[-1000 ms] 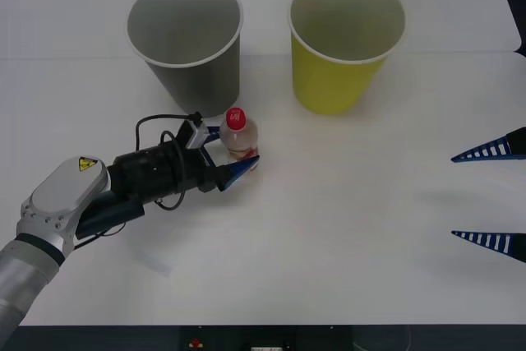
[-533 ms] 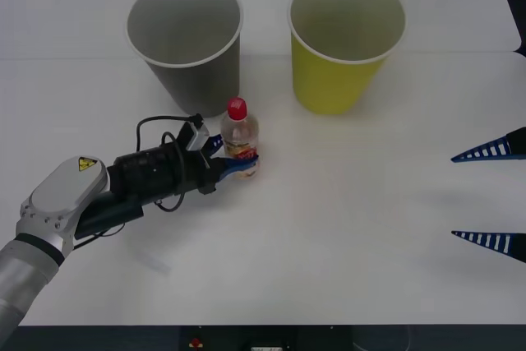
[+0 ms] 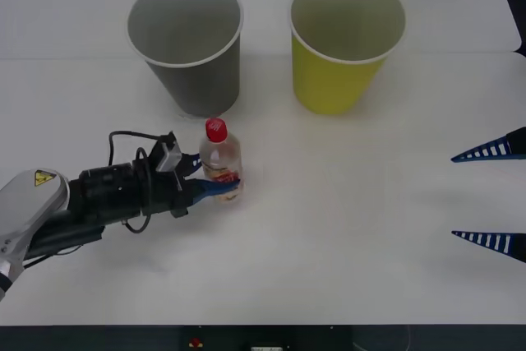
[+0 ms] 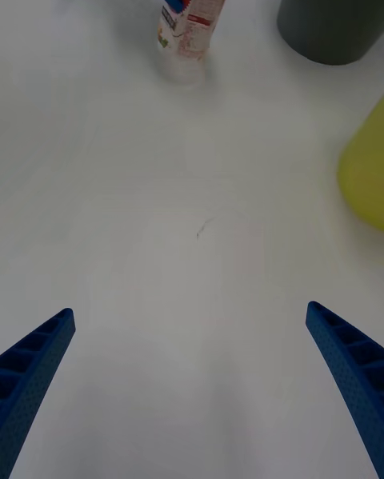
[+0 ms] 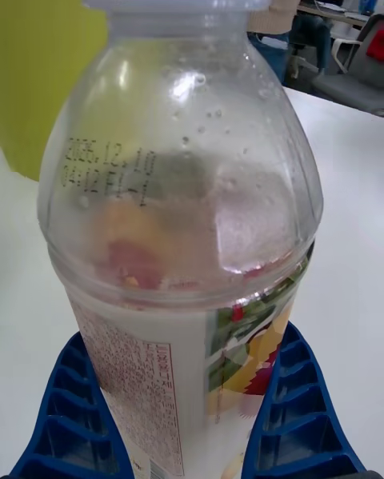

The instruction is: Put the can into the green bin and the plastic bottle into the gray bin

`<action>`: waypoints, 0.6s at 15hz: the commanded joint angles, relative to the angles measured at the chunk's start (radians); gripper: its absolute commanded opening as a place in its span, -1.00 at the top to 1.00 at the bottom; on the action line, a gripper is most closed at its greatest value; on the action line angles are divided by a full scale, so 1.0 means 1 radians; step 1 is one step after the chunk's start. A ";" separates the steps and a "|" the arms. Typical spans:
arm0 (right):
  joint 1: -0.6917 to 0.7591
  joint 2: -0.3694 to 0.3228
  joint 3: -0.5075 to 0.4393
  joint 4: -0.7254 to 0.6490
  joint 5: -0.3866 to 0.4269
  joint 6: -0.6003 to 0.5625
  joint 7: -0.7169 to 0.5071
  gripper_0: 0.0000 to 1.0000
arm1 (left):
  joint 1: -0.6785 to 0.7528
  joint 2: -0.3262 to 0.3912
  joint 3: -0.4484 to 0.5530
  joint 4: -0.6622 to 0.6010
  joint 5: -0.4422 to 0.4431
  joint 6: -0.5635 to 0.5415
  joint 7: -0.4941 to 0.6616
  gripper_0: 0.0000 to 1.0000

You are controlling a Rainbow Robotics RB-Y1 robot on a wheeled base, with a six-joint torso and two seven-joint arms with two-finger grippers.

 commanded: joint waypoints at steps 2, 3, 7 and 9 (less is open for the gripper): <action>0.000 0.000 0.000 0.000 0.000 0.000 0.000 -1.00 | 0.087 0.138 0.052 -0.197 -0.075 -0.023 0.175 1.00; 0.000 0.000 0.000 0.000 0.000 0.000 0.000 -1.00 | 0.112 0.178 0.080 -0.248 -0.106 -0.035 0.241 1.00; 0.000 0.000 0.000 0.000 0.000 0.000 0.000 -1.00 | 0.186 0.296 0.180 -0.418 -0.183 -0.077 0.487 1.00; 0.000 0.000 0.000 0.000 0.000 0.000 0.000 -1.00 | 0.204 0.342 0.249 -0.499 -0.222 -0.127 0.651 1.00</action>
